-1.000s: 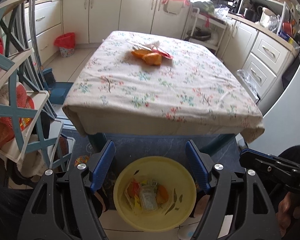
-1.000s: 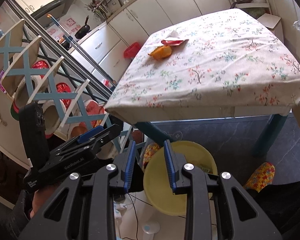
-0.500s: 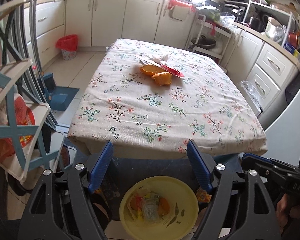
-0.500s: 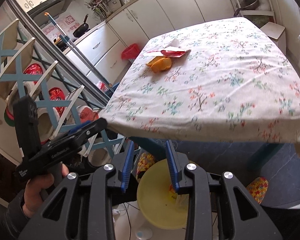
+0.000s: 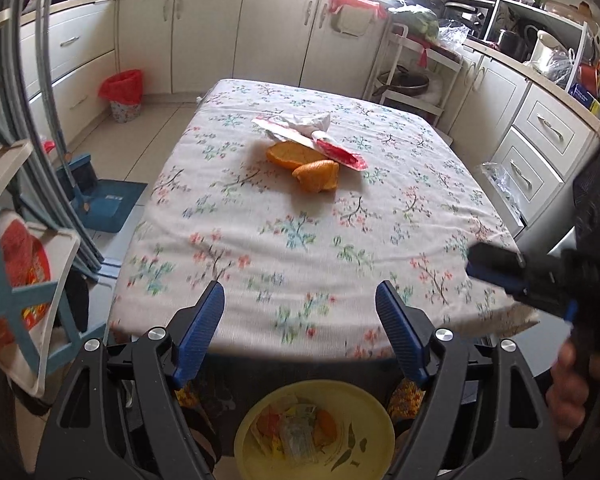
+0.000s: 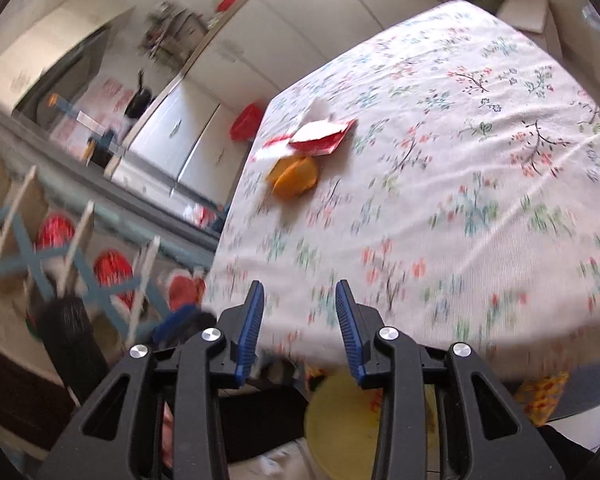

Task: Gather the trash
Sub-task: 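Move both tools back up toward the red wrapper and peel on the table, then grasp the red wrapper with the right tool while the left tool grasps an orange peel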

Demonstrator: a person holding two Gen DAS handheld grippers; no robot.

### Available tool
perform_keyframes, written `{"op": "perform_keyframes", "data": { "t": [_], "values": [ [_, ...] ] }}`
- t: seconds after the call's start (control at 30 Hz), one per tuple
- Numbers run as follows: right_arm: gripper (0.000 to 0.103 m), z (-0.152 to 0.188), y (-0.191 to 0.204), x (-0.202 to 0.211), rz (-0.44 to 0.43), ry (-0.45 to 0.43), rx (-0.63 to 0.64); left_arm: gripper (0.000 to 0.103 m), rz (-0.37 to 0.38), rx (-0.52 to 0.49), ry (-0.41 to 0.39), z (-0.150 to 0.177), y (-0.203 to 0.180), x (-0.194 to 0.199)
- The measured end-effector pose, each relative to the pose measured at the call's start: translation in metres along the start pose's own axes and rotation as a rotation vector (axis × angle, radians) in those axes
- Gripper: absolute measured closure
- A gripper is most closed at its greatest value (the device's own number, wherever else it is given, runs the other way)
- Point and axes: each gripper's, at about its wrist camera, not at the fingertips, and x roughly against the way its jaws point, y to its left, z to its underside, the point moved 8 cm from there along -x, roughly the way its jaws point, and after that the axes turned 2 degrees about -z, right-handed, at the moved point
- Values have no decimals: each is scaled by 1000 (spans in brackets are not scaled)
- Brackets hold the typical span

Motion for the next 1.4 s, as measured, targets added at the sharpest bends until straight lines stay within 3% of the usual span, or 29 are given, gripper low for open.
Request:
{"op": "perform_keyframes", "data": {
  "t": [0.23, 0.43, 0.83, 0.97, 1.07, 1.1, 1.17, 1.4],
  "values": [
    [66, -59, -22, -41, -71, 9, -191, 29, 1, -28, 16, -29, -8, -35],
    [64, -89, -21, -75, -73, 19, -226, 29, -7, -57, 30, -54, -12, -68],
    [65, -106, -37, -108, -77, 29, -310, 29, 25, -23, 68, -87, -11, -125],
    [73, -113, -39, -113, -105, 25, -327, 30, 36, -16, 74, -92, -13, -136],
    [91, -115, -38, -116, -124, 29, -320, 46, 61, -15, 84, -95, -15, -142],
    [93, -117, -36, -116, -127, 27, -315, 56, 67, -15, 87, -95, -16, -143],
    [97, -121, -30, -114, -131, 14, -294, 67, 85, -14, 98, -96, -18, -146],
    [99, -130, -15, -92, -158, -44, -244, 79, 110, -13, 87, -95, -19, -134]
  ]
}}
